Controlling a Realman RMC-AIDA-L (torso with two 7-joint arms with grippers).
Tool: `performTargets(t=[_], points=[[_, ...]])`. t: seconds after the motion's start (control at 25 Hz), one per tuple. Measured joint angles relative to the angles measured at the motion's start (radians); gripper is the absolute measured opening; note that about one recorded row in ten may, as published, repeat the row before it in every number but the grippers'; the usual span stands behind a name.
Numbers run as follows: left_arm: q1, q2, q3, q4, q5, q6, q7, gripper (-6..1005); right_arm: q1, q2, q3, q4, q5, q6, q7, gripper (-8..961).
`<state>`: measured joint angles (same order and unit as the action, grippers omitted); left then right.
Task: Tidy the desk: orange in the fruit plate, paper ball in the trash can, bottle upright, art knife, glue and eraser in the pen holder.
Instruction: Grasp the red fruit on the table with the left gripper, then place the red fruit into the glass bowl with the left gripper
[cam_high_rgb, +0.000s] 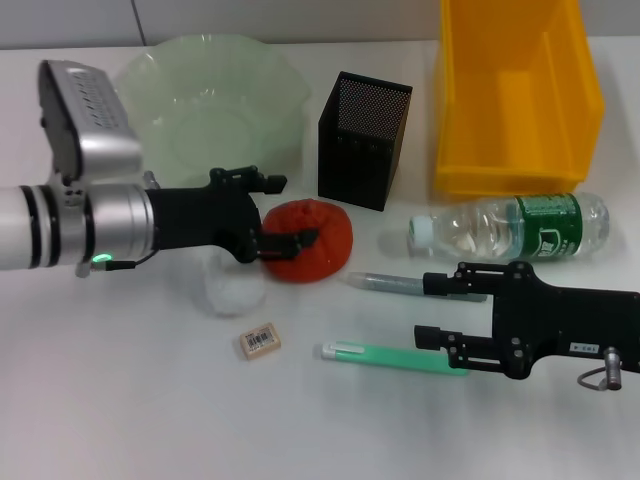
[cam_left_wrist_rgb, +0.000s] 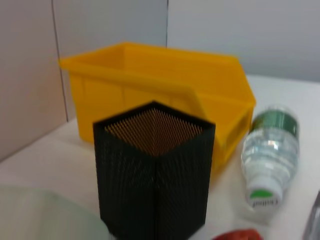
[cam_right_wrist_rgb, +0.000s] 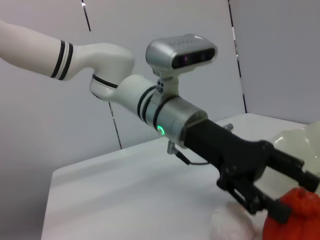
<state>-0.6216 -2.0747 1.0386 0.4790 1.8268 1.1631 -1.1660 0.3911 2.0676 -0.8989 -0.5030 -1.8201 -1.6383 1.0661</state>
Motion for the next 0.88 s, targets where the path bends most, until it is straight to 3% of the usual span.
performTargets(t=[0.12, 0.32, 0.52, 0.64, 0.88], points=[[-0.004, -0.003, 0.048, 0.000, -0.001, -0.046, -0.009, 846, 0.000, 0.000, 0.000, 0.000, 0.000, 0.000, 0.000, 632], [-0.006, -0.004, 0.054, 0.000, -0.002, -0.045, -0.011, 847, 0.000, 0.000, 0.000, 0.000, 0.000, 0.000, 0.000, 632], [-0.007, -0.003, 0.054, 0.000, -0.002, -0.042, -0.014, 776, 0.000, -0.001, 0.013, 0.000, -0.003, 0.002, -0.003, 632], [-0.007, -0.004, 0.055, 0.000, -0.005, -0.026, -0.015, 523, 0.000, -0.001, 0.014, 0.000, -0.006, 0.002, -0.003, 633], [0.030, 0.007, 0.026, 0.012, -0.141, 0.109, -0.004, 346, -0.005, -0.001, 0.014, 0.000, -0.005, 0.002, -0.004, 633]])
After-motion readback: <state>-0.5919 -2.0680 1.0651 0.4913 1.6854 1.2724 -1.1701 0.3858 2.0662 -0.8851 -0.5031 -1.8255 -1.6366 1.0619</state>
